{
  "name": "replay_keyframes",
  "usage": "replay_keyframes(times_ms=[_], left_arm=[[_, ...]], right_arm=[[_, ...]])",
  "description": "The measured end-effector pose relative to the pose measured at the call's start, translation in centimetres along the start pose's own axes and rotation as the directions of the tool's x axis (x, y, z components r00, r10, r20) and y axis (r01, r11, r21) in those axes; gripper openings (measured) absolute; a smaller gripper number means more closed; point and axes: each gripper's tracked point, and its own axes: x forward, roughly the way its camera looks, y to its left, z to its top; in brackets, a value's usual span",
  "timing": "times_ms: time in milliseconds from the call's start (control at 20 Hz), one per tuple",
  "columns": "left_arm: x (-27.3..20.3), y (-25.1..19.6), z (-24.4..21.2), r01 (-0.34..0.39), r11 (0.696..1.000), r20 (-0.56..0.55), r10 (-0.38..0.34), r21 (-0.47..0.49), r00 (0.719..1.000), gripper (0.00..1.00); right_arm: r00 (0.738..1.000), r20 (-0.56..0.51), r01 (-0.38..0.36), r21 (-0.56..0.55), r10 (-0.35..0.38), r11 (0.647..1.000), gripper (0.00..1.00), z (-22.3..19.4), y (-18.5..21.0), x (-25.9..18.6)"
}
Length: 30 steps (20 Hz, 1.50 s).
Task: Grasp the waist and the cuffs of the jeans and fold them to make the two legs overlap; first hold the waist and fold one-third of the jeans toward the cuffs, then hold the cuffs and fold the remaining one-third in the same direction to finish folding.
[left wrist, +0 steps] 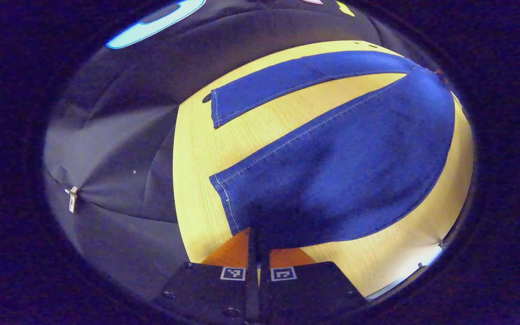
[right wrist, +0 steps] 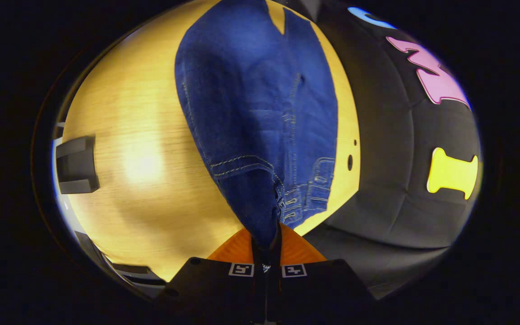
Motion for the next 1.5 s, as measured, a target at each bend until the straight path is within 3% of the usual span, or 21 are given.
replay_keyframes(times_ms=[200,400,650,800,900,1100,1250,1300,1350,1400,1450,1500], left_arm=[[-1.6,1.2,3.4,0.048,0.988,0.041,-0.043,-0.146,0.998,0.06],[-3.4,3.4,8.9,0.094,0.942,0.06,-0.079,-0.321,0.995,0.09],[-2.5,7.6,15.6,0.146,0.857,0.076,-0.124,-0.493,0.989,0.06],[-2.9,9.2,15.7,0.156,0.839,0.033,-0.163,-0.521,0.986,0.06],[-2.2,8.6,15.8,0.164,0.833,0.011,-0.187,-0.528,0.982,0.06],[-1.6,10.2,16.8,0.155,0.82,-0.062,-0.226,-0.551,0.972,0.06],[-1.4,10.2,17.3,0.107,0.829,-0.105,-0.195,-0.549,0.975,0.11],[-1.8,10.5,17.8,0.087,0.833,-0.11,-0.174,-0.546,0.979,0.17],[-2.1,10.4,19.1,0.104,0.837,-0.08,-0.173,-0.537,0.982,0.2],[-3.2,10.6,20.3,0.116,0.837,-0.055,-0.171,-0.535,0.984,0.3],[-3.7,10.5,21.0,0.119,0.838,-0.043,-0.167,-0.533,0.985,0.42],[-4.1,10.6,21.2,0.102,0.839,-0.052,-0.153,-0.534,0.987,0.6]], right_arm=[[0.999,0.016,0.048,0.154,-0.051,0.987,0.07,1.5,-7.2,-1.3],[0.999,0.021,0.037,0.316,-0.046,0.948,0.07,2.8,-13.3,0.0],[0.999,-0.004,-0.029,0.418,0.034,0.908,0.07,3.9,-16.4,3.8],[0.992,-0.029,-0.091,0.494,0.121,0.865,0.07,4.1,-17.4,6.6],[0.984,-0.03,-0.125,0.581,0.175,0.804,0.07,4.4,-17.8,8.7],[0.952,-0.055,-0.148,0.777,0.3,0.611,0.07,4.1,-17.6,12.1],[0.94,-0.044,-0.123,0.882,0.339,0.454,0.08,4.3,-17.2,14.1],[0.937,-0.037,-0.118,0.903,0.348,0.413,0.09,4.6,-16.9,14.7],[0.938,-0.036,-0.107,0.916,0.345,0.386,0.14,4.6,-16.9,14.9],[0.94,-0.053,-0.082,0.924,0.336,0.374,0.2,4.3,-17.0,15.3],[0.941,-0.054,-0.074,0.93,0.334,0.361,0.43,4.1,-17.0,15.2],[0.945,-0.051,-0.066,0.938,0.324,0.34,0.52,4.0,-17.0,15.5]])
